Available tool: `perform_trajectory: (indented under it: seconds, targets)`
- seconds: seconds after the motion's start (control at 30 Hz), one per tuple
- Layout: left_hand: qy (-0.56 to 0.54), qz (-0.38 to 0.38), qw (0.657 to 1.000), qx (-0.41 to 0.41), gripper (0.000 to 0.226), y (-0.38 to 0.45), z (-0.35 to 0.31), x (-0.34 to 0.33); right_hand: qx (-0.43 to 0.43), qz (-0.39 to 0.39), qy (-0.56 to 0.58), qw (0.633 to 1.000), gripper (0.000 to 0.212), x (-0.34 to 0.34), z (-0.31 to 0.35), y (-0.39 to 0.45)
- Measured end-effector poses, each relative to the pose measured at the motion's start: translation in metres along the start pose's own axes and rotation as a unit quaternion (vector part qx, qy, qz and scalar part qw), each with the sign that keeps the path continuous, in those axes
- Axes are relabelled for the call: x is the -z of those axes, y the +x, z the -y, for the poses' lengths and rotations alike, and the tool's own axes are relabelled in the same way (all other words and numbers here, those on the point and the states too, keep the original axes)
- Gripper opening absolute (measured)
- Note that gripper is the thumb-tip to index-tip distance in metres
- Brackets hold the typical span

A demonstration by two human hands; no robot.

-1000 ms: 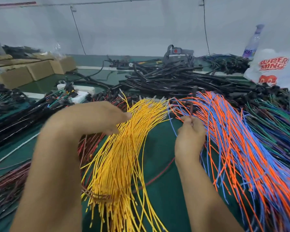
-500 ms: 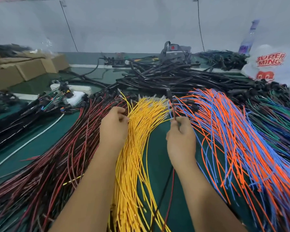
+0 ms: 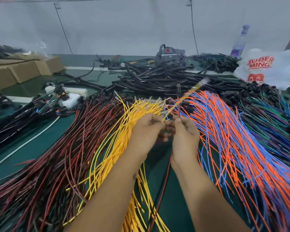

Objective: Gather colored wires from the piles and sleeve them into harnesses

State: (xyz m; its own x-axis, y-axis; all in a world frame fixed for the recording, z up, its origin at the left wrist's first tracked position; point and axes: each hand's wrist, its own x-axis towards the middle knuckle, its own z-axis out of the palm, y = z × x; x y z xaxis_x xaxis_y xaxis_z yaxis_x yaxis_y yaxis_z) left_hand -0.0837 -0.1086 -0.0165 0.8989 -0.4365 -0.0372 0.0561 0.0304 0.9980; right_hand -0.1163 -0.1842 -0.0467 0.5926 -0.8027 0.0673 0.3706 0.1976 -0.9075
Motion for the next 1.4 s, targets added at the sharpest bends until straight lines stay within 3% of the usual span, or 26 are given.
perform_trajectory:
  seconds: [0.13,0.23,0.3,0.37,0.43,0.5,0.63,0.8,1.0,1.07,1.17,1.27,1.4]
  targets:
    - [0.072,0.089,0.992,0.057,0.021,-0.003,0.008,-0.005,0.011,-0.039,0.039,0.998,0.022,0.002,0.001,0.004]
    - [0.239,0.138,0.961,0.004,0.026,-0.003,0.008,0.001,0.0,-0.068,0.049,0.996,0.013,0.004,0.002,0.007]
    - [0.264,0.189,0.946,0.0,0.017,-0.004,0.004,0.003,-0.004,-0.085,0.034,0.996,0.018,0.004,0.001,0.009]
    - [0.149,0.195,0.968,0.05,0.007,-0.002,0.0,0.007,0.015,-0.081,-0.007,0.997,0.021,0.002,0.001,0.009]
    - [0.04,0.14,0.987,0.063,0.013,0.001,0.002,0.015,0.062,-0.05,-0.085,0.993,0.019,0.0,0.0,0.005]
    - [0.022,0.103,0.994,0.001,0.027,0.005,0.009,0.021,0.097,-0.001,-0.15,0.984,0.015,-0.003,-0.003,-0.002]
    - [0.02,0.082,0.992,-0.093,0.028,0.007,0.013,0.019,0.092,0.074,-0.202,0.972,0.011,-0.008,-0.007,-0.012]
    - [-0.058,0.037,0.996,-0.052,0.029,0.008,0.01,0.018,0.088,0.14,-0.226,0.96,0.02,-0.007,-0.006,-0.019]
    - [-0.131,0.064,0.989,-0.023,0.039,0.01,0.007,0.024,0.077,0.179,-0.279,0.941,0.014,-0.008,-0.01,-0.021]
    - [-0.152,0.075,0.985,-0.011,0.039,0.01,0.006,0.025,0.057,0.182,-0.24,0.952,0.014,-0.008,-0.007,-0.021]
    - [-0.251,0.057,0.966,-0.021,0.036,0.013,0.003,0.029,-0.037,0.193,-0.036,0.98,0.014,-0.008,0.003,-0.017]
    - [-0.348,-0.005,0.937,-0.034,0.036,0.019,0.0,0.042,-0.158,0.227,0.14,0.951,0.022,-0.001,0.013,-0.011]
    - [-0.43,-0.075,0.897,-0.073,0.035,0.023,-0.004,0.064,-0.217,0.315,0.182,0.906,0.008,0.002,0.02,-0.012]
